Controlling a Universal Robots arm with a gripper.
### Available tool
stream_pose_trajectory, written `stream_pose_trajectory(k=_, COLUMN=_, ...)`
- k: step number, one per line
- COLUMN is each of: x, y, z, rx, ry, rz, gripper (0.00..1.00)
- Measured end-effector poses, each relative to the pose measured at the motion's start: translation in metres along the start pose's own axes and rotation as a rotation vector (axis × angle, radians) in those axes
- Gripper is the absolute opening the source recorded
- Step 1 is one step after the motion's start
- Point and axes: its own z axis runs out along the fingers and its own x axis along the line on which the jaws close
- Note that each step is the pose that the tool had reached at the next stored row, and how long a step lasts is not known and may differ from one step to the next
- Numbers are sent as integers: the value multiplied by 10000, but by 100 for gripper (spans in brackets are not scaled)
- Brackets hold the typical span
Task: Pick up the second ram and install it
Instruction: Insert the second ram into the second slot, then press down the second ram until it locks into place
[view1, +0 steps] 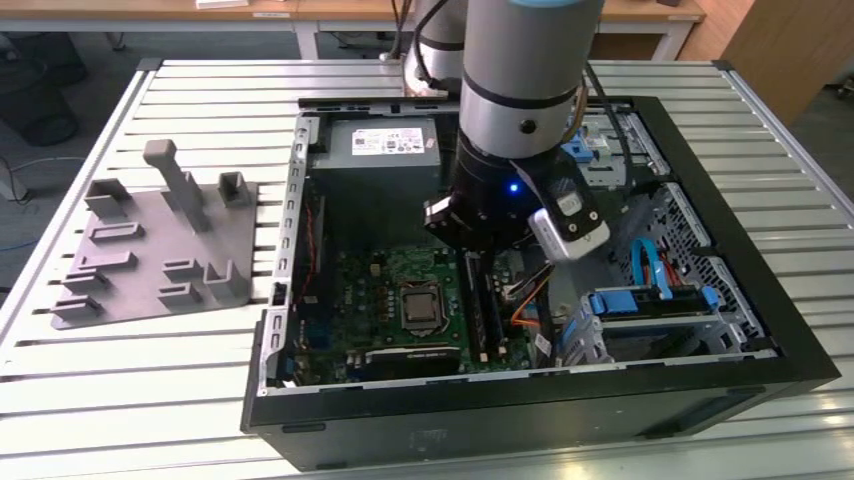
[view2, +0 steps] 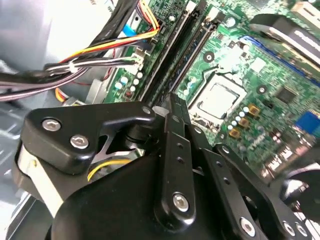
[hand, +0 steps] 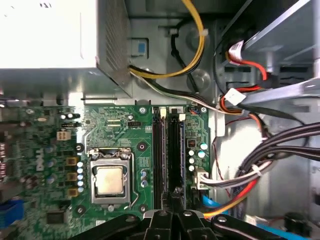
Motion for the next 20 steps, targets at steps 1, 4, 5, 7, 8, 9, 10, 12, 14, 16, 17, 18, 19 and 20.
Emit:
stream_pose_trajectory(k=1, x=-1, y=0, z=-22, rx=0, ry=0, rz=0, gripper=10)
stream_pose_trajectory(k=4, x=-1, y=0, z=-23, rx=-2, ry=0, rz=0, gripper=10)
stream_pose_trajectory(k=5, x=0, y=0, z=-24, rx=-1, ry=0, rz=0, gripper=10)
stream_pose_trajectory(k=7, x=-1, y=0, z=-26, rx=-1, ry=0, rz=0, gripper=10)
stream_pose_trajectory(k=8, x=-1, y=0, z=-28, rx=-1, ry=0, rz=0, gripper=10)
stream_pose_trajectory(k=9, x=-1, y=0, z=-30, rx=0, ry=0, rz=0, gripper=10)
stream_pose_trajectory(k=10, x=-1, y=0, z=-31, rx=0, ry=0, rz=0, gripper=10)
stream_pose_trajectory(k=12, x=-1, y=0, z=-33, rx=-1, ry=0, rz=0, gripper=10)
stream_pose_trajectory(k=14, x=-1, y=0, z=-34, rx=-1, ry=0, rz=0, gripper=10)
stream_pose_trajectory(k=16, x=-1, y=0, z=-36, rx=-1, ry=0, rz=0, gripper=10)
stream_pose_trajectory(k=17, x=-1, y=0, z=-37, rx=-1, ry=0, rz=0, gripper=10)
stream_pose_trajectory(k=18, x=-1, y=0, z=-38, rx=0, ry=0, rz=0, gripper=10)
stream_pose_trajectory(k=19, x=-1, y=0, z=-37, rx=0, ry=0, rz=0, gripper=10)
stream_pose_trajectory(k=20, x=-1, y=1, z=-32, rx=-1, ry=0, rz=0, gripper=10)
